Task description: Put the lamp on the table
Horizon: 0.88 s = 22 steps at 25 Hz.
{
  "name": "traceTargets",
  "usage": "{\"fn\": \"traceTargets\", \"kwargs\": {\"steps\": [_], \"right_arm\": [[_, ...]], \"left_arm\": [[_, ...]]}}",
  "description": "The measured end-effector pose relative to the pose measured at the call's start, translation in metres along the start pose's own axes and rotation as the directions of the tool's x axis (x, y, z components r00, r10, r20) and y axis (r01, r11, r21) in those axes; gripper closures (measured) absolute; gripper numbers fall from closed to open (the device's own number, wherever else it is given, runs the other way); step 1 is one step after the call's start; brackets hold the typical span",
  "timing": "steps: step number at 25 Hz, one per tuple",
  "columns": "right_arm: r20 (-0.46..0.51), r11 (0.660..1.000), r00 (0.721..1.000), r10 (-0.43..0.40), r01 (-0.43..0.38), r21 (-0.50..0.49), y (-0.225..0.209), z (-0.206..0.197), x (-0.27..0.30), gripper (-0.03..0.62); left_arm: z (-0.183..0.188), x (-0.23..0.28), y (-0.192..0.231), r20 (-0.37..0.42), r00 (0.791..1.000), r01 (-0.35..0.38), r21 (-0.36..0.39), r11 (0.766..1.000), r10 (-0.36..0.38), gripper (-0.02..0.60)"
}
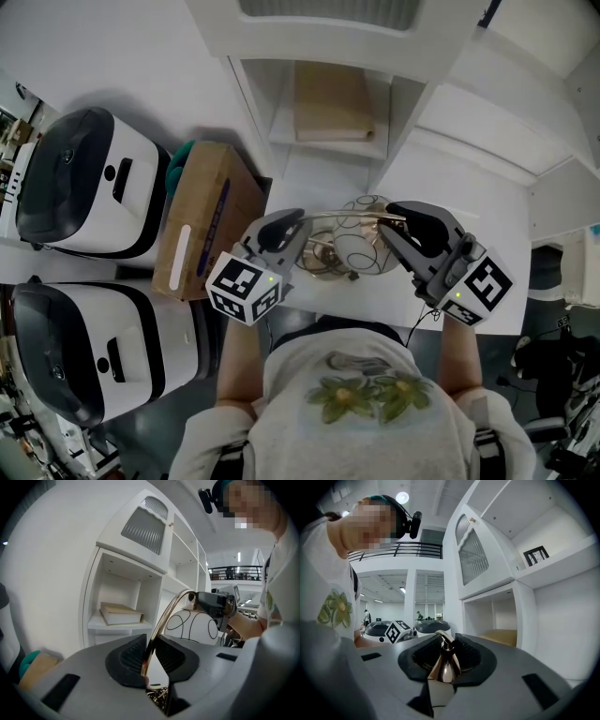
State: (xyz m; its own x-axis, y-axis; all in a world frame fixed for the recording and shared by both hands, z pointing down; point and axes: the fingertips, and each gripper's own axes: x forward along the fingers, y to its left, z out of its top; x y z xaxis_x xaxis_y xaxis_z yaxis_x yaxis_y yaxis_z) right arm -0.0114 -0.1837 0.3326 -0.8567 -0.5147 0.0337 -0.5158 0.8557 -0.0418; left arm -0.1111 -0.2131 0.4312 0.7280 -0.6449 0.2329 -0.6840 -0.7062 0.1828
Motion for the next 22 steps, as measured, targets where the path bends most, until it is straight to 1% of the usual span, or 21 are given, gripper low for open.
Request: {"fn": "traceTargets", "kwargs": {"steps": [4,10,16,19,22], "right_arm": [[0.0,1.0,1.0,0.006,-0.006,-0.008,0.002,0.0,0.002,0.488],[-0.004,0.999,1.0,0.007,-0.007,-0.031,0.011,-0.001,0.006,0.488],[-0.006,0.999,1.0,0.005,-0.005,-0.04,0.015,0.0,0.009,0.487],[0.009,0.999,1.0,0.005,-0.005,-0.032,0.016,0.004,0.011,0.487],[0.005,0.999,1.0,-0.01,0.01,-0.031,0.015,0.002,0.01,0.485]], "left_arm": [[-0.002,-0.001,0.002,-0.002,1.0,-0.01,-0.002,1.0,0.01,0.511],[-0.005,-0.007,0.005,0.006,1.0,-0.015,-0.034,0.999,0.016,0.511],[-0.007,-0.009,0.007,-0.002,0.999,-0.048,-0.026,0.999,0.048,0.511],[-0.008,-0.009,0.008,-0.005,0.998,-0.067,-0.021,0.998,0.067,0.511],[-0.008,-0.009,0.008,-0.006,0.997,-0.075,-0.017,0.997,0.075,0.511]]}}
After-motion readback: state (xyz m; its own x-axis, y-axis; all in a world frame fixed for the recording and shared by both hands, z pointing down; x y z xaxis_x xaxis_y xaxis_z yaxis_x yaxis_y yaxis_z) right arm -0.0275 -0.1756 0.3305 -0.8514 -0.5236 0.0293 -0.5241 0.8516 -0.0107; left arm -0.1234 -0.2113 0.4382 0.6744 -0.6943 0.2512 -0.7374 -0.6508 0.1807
